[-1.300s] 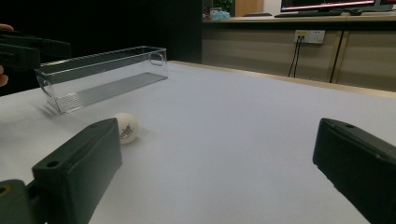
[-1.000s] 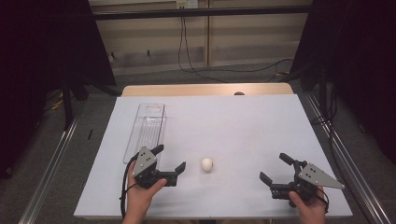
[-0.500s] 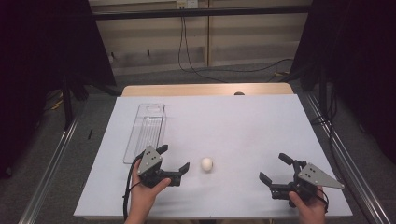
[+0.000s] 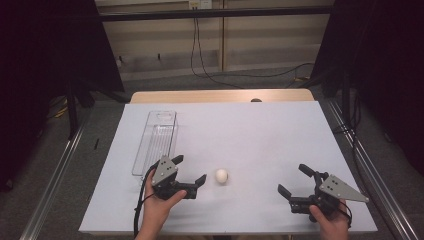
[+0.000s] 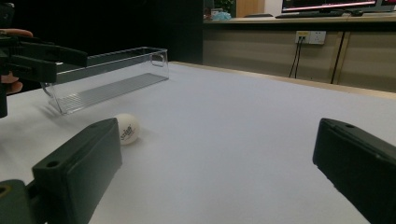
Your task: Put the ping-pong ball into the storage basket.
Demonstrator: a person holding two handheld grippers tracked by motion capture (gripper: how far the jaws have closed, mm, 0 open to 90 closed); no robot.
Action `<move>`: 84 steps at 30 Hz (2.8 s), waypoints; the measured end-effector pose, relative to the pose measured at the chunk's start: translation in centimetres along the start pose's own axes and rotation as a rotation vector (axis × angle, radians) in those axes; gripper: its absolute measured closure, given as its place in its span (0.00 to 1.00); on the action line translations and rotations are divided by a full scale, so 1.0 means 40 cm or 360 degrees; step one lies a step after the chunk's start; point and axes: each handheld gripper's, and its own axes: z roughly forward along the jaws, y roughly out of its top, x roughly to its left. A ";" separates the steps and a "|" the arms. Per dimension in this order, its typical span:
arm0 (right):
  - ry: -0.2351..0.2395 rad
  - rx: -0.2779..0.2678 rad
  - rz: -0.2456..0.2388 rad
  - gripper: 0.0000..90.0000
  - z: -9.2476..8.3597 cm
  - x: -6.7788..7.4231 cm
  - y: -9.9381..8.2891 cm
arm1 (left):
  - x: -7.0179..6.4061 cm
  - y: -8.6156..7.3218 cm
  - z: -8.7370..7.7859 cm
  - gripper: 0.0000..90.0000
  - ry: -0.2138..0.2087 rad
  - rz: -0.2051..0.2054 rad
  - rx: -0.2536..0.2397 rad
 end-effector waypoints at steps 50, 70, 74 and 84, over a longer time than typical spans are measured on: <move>0.0011 -0.0001 -0.0011 0.01 -0.001 0.000 0.001 | -0.018 0.005 0.056 0.02 -0.0063 0.0033 0.0118; 0.0013 -0.0002 -0.0012 0.01 -0.001 0.000 0.001 | -0.026 0.005 0.075 0.02 -0.0082 0.0031 0.0158; 0.0013 -0.0001 -0.0010 0.01 0.000 0.000 0.001 | -0.029 0.005 0.080 0.02 -0.0090 0.0023 0.0157; 0.0013 -0.0003 -0.0005 0.01 0.000 0.000 0.001 | -0.033 0.005 0.090 0.02 -0.0110 0.0020 0.0181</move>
